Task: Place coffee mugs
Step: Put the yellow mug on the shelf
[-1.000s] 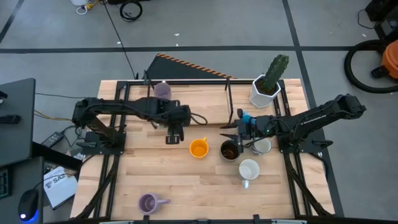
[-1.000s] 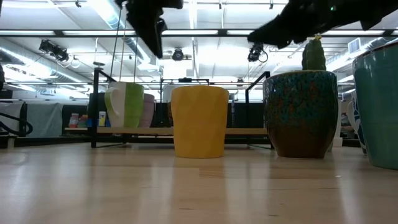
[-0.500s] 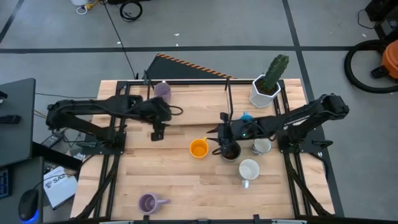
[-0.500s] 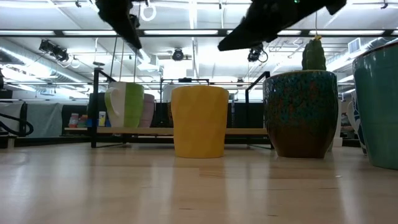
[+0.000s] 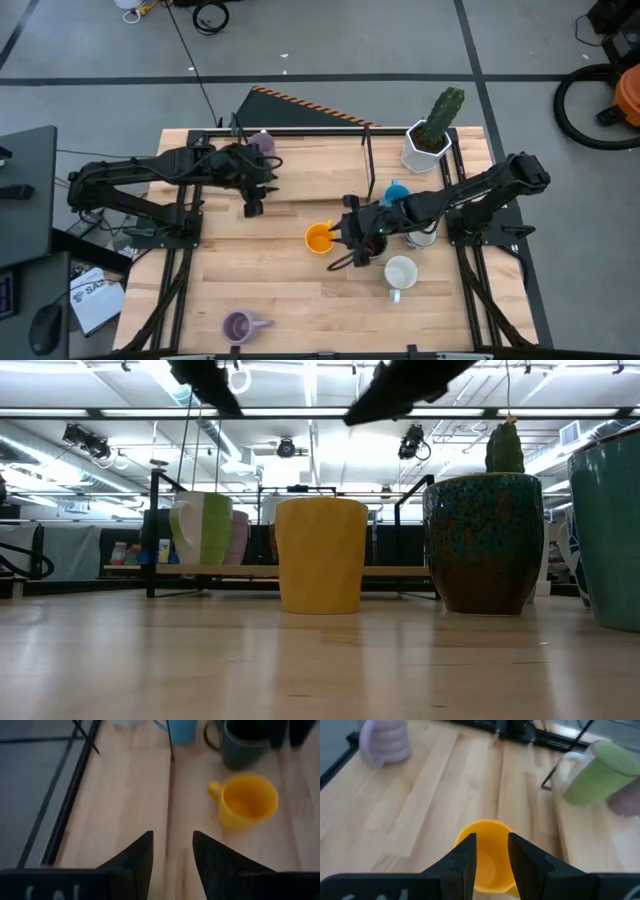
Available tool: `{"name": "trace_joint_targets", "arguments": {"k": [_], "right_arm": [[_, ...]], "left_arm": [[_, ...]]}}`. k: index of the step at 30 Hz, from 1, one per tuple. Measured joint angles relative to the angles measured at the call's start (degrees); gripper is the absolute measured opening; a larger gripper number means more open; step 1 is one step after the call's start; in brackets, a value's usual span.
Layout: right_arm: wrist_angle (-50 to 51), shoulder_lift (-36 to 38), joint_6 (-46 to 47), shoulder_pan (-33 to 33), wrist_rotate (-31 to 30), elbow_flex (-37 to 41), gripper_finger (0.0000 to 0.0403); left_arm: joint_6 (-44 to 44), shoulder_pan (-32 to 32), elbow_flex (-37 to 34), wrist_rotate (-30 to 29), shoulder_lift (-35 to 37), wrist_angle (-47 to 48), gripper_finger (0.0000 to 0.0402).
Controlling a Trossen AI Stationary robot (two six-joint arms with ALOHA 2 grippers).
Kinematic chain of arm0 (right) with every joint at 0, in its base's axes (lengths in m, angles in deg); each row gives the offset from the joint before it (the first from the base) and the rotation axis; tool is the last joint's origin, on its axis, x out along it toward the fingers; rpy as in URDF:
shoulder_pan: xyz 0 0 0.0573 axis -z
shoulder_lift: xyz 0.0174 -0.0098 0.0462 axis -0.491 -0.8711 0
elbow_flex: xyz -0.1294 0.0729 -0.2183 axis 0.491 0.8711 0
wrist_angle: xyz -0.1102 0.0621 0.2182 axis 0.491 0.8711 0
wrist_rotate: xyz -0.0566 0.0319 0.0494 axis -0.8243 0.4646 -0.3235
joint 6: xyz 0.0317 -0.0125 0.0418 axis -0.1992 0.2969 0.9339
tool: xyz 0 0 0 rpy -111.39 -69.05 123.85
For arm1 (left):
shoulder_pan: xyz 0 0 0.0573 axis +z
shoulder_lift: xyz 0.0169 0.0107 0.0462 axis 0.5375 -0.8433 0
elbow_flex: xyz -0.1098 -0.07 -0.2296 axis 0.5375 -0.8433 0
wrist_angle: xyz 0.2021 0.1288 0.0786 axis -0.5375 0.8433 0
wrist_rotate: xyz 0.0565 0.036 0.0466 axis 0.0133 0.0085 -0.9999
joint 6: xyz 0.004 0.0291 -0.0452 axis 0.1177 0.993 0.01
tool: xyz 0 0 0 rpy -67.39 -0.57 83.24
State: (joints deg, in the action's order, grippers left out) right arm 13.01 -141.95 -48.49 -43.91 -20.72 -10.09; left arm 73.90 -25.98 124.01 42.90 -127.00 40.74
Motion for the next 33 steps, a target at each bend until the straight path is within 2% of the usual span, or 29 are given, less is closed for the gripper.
{"name": "trace_joint_targets", "arguments": {"k": [5,9,16,28,33], "right_arm": [[7.5,-3.2,0.4,-1.8,0.6,-4.6,0.0117],[12.0,-5.9,0.9,-3.5,0.7,-8.0,0.0117],[13.9,-6.1,-0.9,-5.9,0.5,-9.2,0.0124],[13.6,-6.7,-3.9,-6.8,0.4,-8.1,0.0222],[9.8,-6.7,-4.1,-6.8,1.0,-5.4,0.0237]], "left_arm": [[0.6,1.3,0.0,0.0,0.0,-0.4,0.0144],[-2.5,1.4,0.0,-0.1,0.0,-0.7,0.0144],[-4.2,1.6,0.0,-0.5,-0.3,-0.6,0.0144],[-3.6,4.2,0.0,-6.7,-0.7,-1.1,0.0144],[-4.0,4.9,0.0,-6.8,-0.7,-1.2,0.0144]]}}
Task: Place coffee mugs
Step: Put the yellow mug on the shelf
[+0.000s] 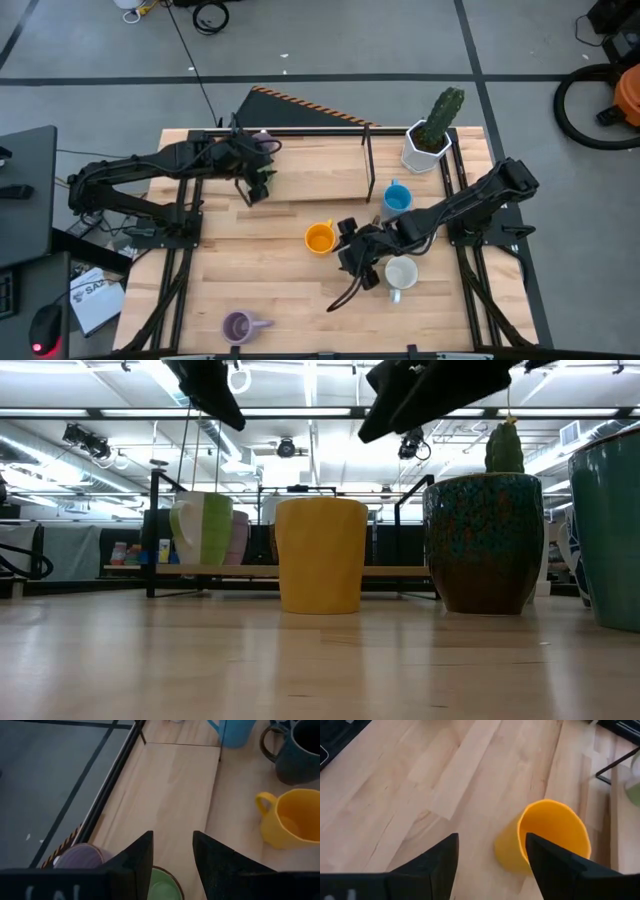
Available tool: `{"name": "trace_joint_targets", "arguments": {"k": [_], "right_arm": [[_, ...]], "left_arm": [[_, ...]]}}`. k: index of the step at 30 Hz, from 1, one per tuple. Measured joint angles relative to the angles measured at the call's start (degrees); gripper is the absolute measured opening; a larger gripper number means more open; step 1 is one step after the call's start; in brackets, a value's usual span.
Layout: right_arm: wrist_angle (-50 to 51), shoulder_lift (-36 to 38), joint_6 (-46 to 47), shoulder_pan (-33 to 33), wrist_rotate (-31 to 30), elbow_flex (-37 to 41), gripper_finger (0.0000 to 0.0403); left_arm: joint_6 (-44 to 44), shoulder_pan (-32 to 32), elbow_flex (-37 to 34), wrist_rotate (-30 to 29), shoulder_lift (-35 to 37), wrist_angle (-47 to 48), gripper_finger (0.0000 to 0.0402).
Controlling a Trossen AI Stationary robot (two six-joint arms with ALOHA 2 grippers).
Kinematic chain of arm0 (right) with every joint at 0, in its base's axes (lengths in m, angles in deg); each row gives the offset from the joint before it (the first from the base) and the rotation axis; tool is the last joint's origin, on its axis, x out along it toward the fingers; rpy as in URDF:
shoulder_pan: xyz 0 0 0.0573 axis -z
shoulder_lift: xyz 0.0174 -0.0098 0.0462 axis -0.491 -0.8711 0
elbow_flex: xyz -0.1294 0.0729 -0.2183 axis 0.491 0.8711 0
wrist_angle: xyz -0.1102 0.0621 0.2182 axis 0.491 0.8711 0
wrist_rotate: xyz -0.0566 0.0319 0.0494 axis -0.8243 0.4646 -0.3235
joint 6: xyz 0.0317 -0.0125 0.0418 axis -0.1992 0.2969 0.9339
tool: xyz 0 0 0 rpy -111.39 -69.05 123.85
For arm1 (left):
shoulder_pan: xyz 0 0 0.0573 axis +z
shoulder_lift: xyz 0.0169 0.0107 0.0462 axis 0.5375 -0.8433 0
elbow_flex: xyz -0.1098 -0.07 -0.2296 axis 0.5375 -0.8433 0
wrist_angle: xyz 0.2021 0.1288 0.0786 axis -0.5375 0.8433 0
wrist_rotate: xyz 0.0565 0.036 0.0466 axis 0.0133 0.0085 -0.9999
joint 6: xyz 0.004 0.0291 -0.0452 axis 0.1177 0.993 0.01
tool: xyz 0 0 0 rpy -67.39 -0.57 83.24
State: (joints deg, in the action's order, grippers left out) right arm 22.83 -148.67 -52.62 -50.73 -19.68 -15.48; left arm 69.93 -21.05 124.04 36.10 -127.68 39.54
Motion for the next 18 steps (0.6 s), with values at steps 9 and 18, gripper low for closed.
{"name": "trace_joint_targets", "arguments": {"k": [9,18], "right_arm": [[-0.5,-0.3,0.3,2.2,0.6,-2.4,0.0225],[3.6,-2.4,-1.1,5.0,2.0,-9.4,0.0219]], "left_arm": [[-0.7,0.0,0.0,0.0,0.0,-0.7,0.0144],[-0.6,0.0,0.0,-1.9,0.0,-1.6,0.0144]]}}
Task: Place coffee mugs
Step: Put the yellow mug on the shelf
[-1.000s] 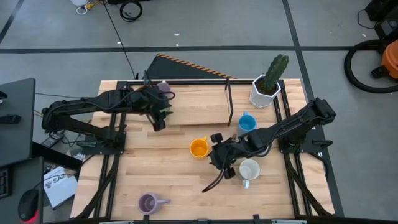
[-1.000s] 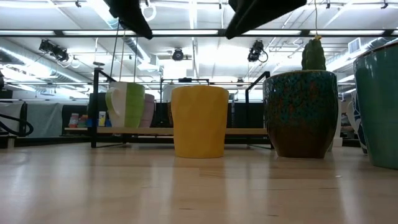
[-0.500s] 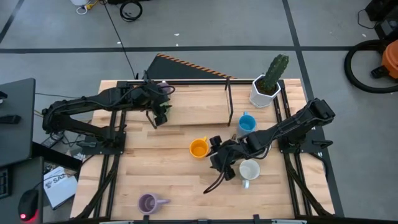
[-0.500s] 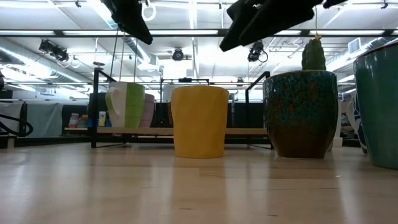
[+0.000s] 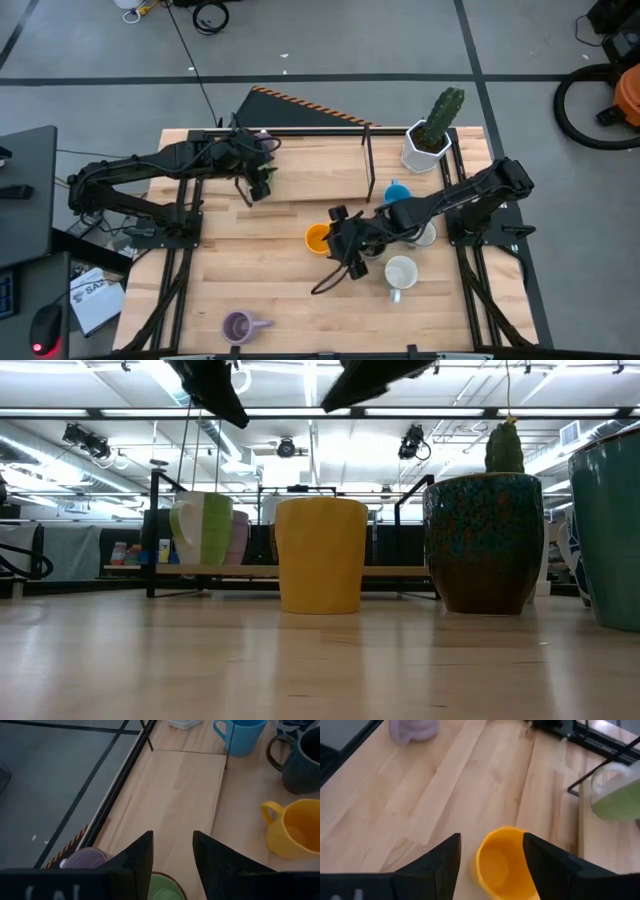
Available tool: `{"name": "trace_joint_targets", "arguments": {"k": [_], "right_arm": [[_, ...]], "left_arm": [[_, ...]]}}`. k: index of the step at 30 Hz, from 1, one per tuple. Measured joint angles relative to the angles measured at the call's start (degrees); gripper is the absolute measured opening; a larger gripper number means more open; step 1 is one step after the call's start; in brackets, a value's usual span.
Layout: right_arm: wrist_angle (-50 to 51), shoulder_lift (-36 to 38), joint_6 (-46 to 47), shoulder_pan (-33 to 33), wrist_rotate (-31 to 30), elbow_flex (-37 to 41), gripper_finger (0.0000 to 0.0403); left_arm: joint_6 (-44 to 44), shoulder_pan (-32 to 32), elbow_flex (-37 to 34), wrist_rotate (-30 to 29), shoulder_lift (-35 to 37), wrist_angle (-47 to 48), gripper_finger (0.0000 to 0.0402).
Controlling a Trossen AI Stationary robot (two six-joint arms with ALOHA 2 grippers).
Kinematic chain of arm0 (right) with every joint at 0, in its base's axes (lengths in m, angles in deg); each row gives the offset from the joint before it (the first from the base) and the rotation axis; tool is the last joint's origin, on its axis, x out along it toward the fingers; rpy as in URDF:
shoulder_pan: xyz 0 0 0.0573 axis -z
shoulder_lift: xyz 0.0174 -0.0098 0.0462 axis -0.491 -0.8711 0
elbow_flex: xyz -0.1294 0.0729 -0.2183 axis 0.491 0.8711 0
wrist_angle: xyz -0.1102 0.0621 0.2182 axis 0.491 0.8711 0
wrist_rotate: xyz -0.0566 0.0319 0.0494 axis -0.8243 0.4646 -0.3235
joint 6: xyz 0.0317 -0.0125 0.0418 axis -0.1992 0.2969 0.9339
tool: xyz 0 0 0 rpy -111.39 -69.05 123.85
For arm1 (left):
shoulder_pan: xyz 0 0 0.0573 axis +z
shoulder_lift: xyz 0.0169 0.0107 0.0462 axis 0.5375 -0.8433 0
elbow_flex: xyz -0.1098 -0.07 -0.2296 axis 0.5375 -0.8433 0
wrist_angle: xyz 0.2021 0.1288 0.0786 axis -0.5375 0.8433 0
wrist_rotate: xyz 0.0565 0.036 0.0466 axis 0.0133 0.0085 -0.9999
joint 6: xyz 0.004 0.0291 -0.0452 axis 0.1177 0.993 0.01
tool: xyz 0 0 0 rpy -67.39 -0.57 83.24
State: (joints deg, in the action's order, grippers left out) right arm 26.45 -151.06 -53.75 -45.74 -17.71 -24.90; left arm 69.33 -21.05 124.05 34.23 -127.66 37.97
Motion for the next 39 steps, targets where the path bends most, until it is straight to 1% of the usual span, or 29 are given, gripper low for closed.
{"name": "trace_joint_targets", "arguments": {"k": [5,9,16,24,30,39], "right_arm": [[-0.6,-2.9,0.1,1.4,2.4,-0.3,0.0219],[0.1,-6.1,-0.2,1.4,2.3,-0.2,0.0219],[-0.3,-8.6,0.0,1.3,1.8,-0.2,0.0219],[0.2,-8.2,-0.2,2.5,0.3,-0.2,0.0219],[0.7,-8.7,-0.3,3.4,4.1,-0.3,0.0219],[1.0,-9.8,-0.5,3.4,5.2,-0.3,0.0213]], "left_arm": [[0.0,0.0,0.0,0.0,0.0,1.0,0.0144],[0.1,0.0,0.0,0.0,0.0,2.1,0.0144],[0.1,0.0,0.0,0.0,0.0,2.2,0.0144],[0.0,0.0,0.0,0.0,0.0,2.1,0.0144],[0.0,0.0,0.0,0.0,0.0,2.1,0.0144],[-0.5,0.0,0.0,0.0,0.0,2.0,0.0144]]}}
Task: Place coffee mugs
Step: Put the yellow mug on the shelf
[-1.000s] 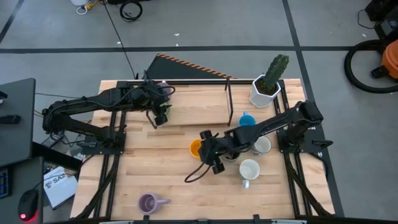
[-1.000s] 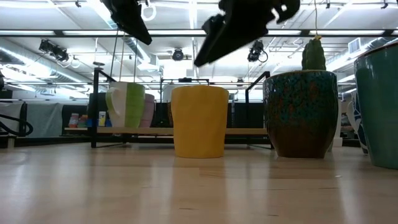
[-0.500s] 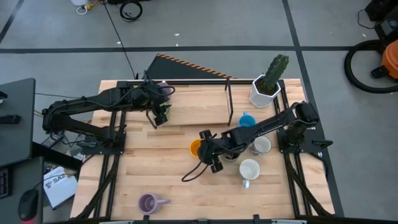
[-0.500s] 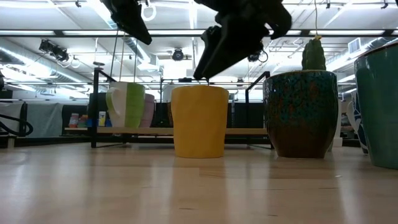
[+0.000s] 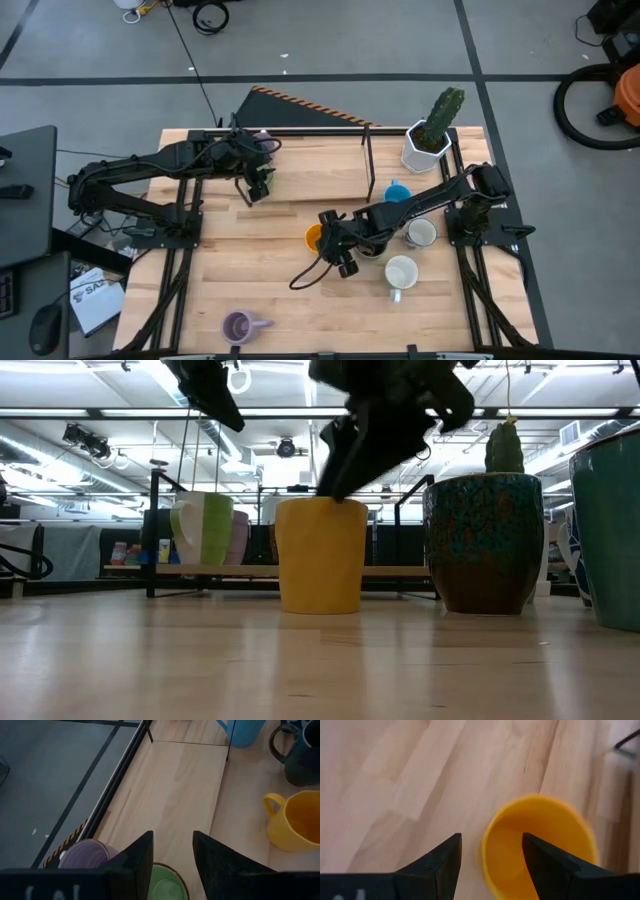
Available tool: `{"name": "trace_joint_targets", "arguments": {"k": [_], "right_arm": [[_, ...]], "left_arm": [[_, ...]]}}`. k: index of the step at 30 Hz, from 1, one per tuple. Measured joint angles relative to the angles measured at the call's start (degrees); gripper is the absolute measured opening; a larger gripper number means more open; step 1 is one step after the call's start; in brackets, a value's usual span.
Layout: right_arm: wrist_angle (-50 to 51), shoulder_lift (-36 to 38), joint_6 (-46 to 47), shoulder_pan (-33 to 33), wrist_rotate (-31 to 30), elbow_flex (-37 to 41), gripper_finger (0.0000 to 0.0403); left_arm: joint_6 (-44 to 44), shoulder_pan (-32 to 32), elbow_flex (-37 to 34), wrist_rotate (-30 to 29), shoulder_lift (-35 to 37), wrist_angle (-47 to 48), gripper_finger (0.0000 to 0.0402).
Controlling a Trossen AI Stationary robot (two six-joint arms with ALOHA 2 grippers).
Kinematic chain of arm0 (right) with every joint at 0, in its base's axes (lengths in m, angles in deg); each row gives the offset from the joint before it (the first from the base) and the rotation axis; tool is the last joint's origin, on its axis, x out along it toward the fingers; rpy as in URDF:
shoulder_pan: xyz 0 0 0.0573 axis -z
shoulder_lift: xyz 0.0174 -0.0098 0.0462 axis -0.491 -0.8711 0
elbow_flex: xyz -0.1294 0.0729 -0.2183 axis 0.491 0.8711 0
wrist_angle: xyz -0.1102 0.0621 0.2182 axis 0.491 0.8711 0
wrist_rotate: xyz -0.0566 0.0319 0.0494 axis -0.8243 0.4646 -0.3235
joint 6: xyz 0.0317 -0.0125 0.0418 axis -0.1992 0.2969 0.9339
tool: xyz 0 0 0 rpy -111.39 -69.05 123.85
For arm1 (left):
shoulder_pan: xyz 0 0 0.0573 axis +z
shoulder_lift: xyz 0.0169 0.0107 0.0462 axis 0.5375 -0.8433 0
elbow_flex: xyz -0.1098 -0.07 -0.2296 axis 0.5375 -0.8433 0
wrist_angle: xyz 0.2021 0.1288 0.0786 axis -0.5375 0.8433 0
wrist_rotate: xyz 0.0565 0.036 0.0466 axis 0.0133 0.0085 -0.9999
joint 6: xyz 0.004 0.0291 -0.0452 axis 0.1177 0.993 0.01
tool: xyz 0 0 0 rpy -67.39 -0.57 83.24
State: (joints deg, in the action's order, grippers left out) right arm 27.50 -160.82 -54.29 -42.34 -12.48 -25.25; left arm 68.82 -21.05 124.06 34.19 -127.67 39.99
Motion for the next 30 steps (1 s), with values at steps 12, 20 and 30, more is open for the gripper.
{"name": "trace_joint_targets", "arguments": {"k": [12,20,30], "right_arm": [[1.2,-3.4,-4.6,0.0,-4.2,0.1,0.015],[2.1,-2.9,-7.5,0.1,-4.3,0.1,0.0065],[9.8,-1.2,-9.4,1.2,-2.3,-5.9,0.0036]], "left_arm": [[0.0,0.0,0.0,0.0,0.0,-0.1,0.0144],[0.7,-0.1,0.0,3.8,0.0,-0.2,0.0144],[3.4,-1.6,-0.4,7.6,2.5,-5.8,0.0144]]}}
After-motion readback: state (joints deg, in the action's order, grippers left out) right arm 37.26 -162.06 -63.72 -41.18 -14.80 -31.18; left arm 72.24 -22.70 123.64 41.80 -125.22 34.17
